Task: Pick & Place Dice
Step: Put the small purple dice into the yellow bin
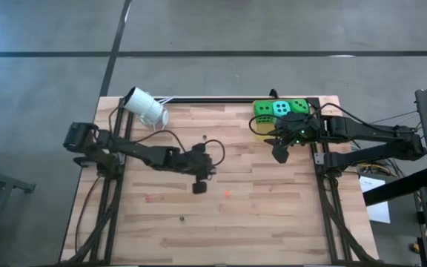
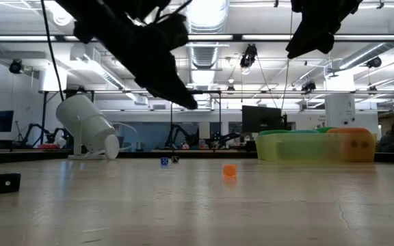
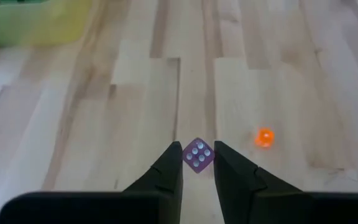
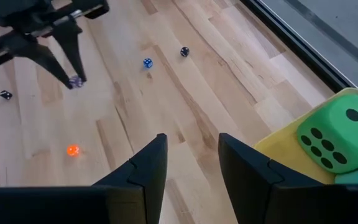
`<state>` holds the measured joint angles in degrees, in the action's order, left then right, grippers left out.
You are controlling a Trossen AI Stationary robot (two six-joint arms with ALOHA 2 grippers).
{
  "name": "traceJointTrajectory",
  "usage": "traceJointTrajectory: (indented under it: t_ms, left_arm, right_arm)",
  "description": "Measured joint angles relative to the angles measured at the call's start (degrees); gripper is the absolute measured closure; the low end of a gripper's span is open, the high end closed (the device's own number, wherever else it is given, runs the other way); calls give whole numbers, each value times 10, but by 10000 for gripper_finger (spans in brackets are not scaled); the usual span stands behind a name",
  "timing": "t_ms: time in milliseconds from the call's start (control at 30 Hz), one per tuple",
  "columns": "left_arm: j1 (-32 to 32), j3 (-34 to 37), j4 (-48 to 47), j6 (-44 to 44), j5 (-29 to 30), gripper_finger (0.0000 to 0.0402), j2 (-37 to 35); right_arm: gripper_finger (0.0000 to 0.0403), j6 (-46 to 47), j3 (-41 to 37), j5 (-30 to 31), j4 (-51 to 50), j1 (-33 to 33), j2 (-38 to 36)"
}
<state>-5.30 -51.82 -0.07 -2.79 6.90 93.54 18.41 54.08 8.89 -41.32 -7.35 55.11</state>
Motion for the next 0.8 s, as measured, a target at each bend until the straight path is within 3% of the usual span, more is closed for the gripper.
traceJointTrajectory:
  t_ms: [500,800]
  left_arm:
    - [46,-164,-45,22,-5,332,193]
    - [48,-202,-49,33,-5,332,234]
  right_arm:
    - [270,0,0,-20,0,2,-4]
    - [273,-2,0,-19,1,4,-12]
